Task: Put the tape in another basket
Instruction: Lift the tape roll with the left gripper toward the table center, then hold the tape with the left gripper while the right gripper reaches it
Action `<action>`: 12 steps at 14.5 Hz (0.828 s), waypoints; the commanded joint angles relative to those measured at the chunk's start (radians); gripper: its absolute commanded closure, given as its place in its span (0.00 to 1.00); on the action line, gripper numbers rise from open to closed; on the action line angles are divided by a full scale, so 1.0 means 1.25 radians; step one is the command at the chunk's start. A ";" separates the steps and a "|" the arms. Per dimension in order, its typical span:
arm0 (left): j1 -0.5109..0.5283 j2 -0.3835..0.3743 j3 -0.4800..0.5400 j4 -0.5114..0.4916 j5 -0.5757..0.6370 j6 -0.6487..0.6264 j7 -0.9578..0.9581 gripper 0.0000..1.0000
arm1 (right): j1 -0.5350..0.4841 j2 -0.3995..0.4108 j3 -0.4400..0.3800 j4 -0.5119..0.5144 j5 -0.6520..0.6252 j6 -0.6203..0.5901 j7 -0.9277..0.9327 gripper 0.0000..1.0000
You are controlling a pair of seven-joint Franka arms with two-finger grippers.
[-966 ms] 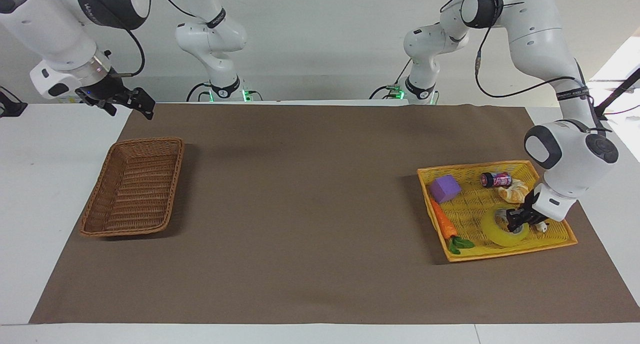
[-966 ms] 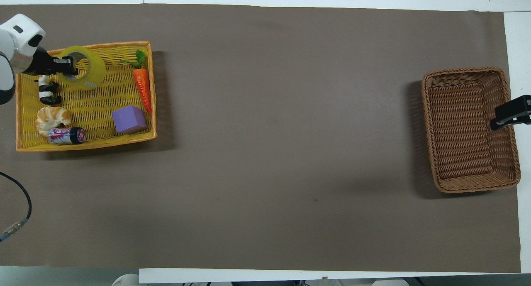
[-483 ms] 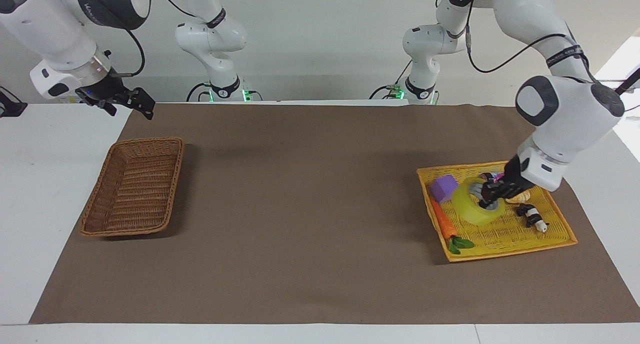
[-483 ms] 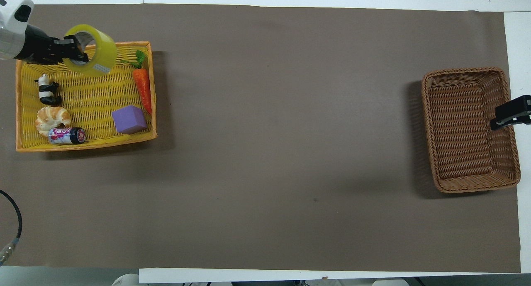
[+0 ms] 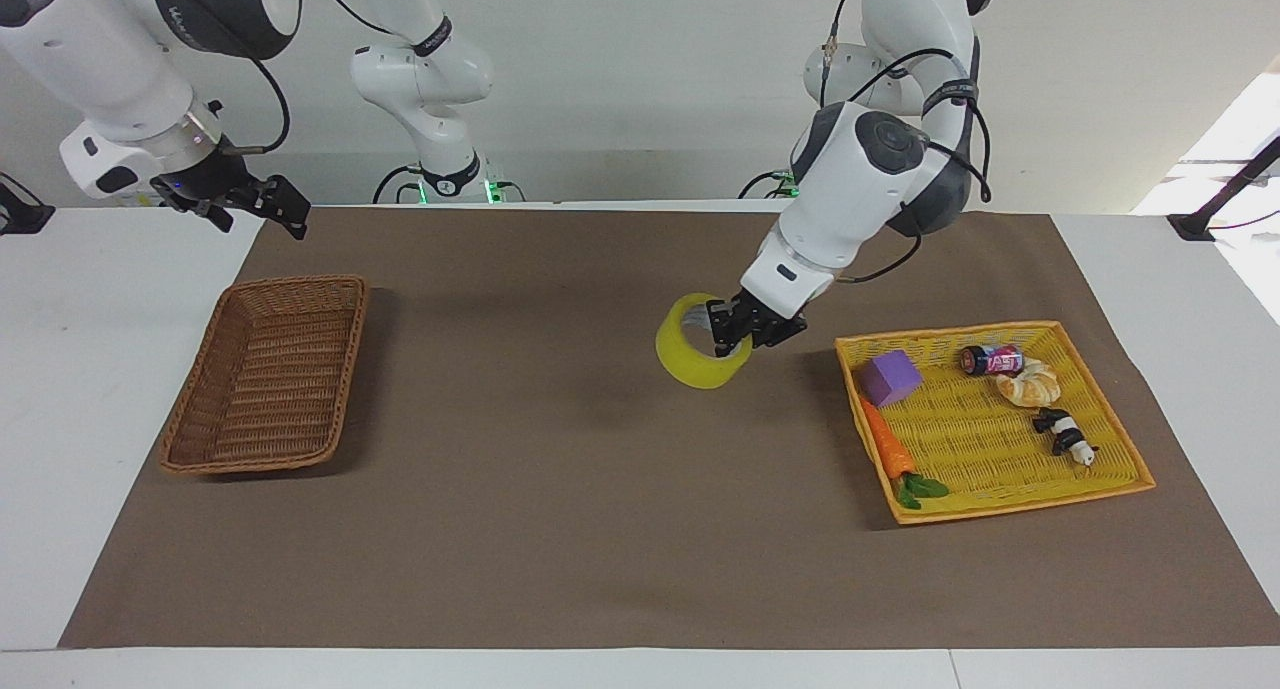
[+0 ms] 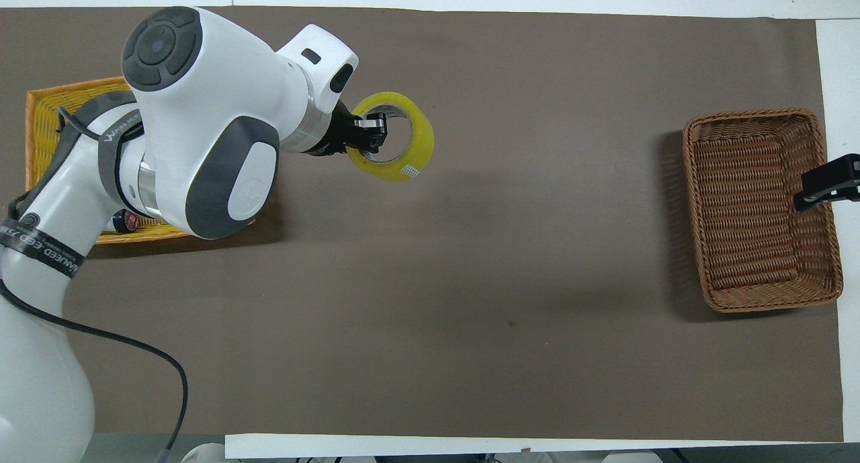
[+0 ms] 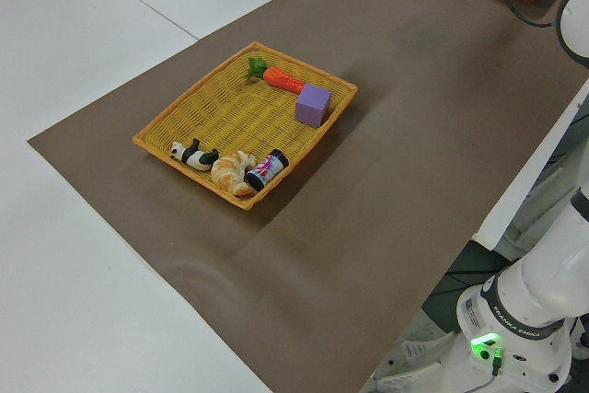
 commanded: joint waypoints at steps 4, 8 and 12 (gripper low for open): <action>-0.022 -0.019 0.016 -0.015 -0.006 0.007 0.007 1.00 | -0.004 -0.020 0.007 -0.024 -0.008 0.014 -0.005 0.00; -0.024 -0.021 0.014 -0.018 -0.006 0.010 0.003 1.00 | 0.021 -0.022 0.016 -0.025 -0.004 0.009 -0.022 0.00; -0.024 -0.024 0.014 -0.026 -0.005 0.005 0.004 1.00 | 0.038 -0.027 0.018 -0.062 0.250 0.093 -0.102 0.00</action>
